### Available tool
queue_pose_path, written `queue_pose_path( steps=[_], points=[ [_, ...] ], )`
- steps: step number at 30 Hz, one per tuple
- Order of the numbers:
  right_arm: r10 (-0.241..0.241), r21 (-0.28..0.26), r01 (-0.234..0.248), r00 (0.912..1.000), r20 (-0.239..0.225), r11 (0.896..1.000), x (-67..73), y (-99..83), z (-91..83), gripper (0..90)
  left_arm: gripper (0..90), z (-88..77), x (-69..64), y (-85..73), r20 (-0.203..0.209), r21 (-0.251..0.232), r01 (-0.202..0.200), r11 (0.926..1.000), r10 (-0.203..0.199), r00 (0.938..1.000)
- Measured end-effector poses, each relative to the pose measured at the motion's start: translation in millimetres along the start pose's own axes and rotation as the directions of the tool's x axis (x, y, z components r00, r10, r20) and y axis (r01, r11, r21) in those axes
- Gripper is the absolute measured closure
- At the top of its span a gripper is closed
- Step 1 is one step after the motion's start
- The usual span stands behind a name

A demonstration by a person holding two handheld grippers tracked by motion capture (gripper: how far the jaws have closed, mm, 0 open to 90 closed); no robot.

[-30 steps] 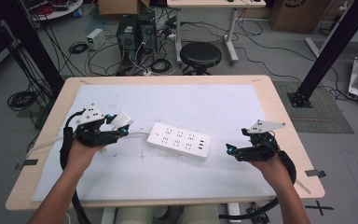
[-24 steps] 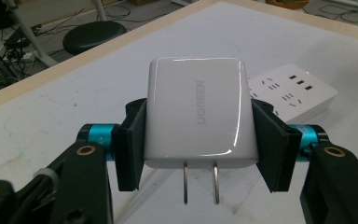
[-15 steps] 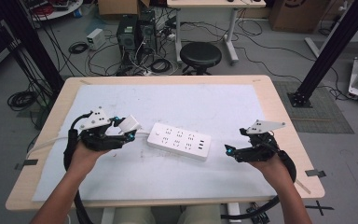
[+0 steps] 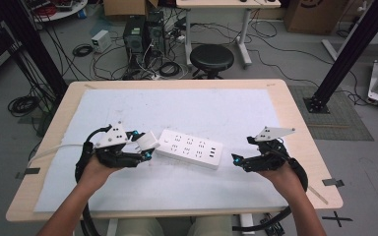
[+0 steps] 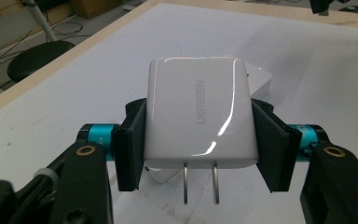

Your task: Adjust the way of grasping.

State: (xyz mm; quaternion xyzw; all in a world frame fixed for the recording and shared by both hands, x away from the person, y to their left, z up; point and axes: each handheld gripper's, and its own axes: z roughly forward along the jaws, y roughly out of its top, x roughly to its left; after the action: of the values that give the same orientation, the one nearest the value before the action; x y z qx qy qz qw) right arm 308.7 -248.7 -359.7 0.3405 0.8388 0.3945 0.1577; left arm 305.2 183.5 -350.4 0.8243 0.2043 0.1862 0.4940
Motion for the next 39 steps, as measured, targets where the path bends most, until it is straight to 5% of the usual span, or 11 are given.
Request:
queue_pose_path(
  steps=[11, 21, 22, 28, 39],
  points=[
    [0.035, 0.003, -0.035, 0.9975, -0.062, 0.999, 11.7, 9.1, 8.4, 16.6, 42.5, 11.3, -10.1, -3.6, 0.046, -0.005, -0.044, 0.999, 0.044, 0.998],
    [0.084, -0.001, -0.085, 0.9837, -0.159, 0.996, 25.2, 22.0, 20.3, 16.6, 42.5, 17.8, -16.9, -0.7, 0.081, -0.008, -0.111, 0.9938, 0.111, 0.9905],
    [0.118, -0.004, -0.121, 0.9731, -0.198, 0.993, 27.2, 24.3, 23.3, 16.6, 42.5, 20.9, -19.3, 0.0, 0.093, -0.013, -0.141, 0.9899, 0.142, 0.9856],
    [0.157, -0.005, -0.163, 0.9548, -0.253, 0.987, 28.7, 27.8, 28.8, 16.6, 42.5, 32.5, -25.2, 2.1, 0.128, -0.033, -0.204, 0.9783, 0.207, 0.97],
    [0.21, 0.018, -0.216, 0.9194, -0.333, 0.976, 34.0, 30.9, 36.4, 16.5, 42.5, 55.9, -38.5, 8.7, 0.197, -0.037, -0.257, 0.9656, 0.259, 0.9454]
  ],
)
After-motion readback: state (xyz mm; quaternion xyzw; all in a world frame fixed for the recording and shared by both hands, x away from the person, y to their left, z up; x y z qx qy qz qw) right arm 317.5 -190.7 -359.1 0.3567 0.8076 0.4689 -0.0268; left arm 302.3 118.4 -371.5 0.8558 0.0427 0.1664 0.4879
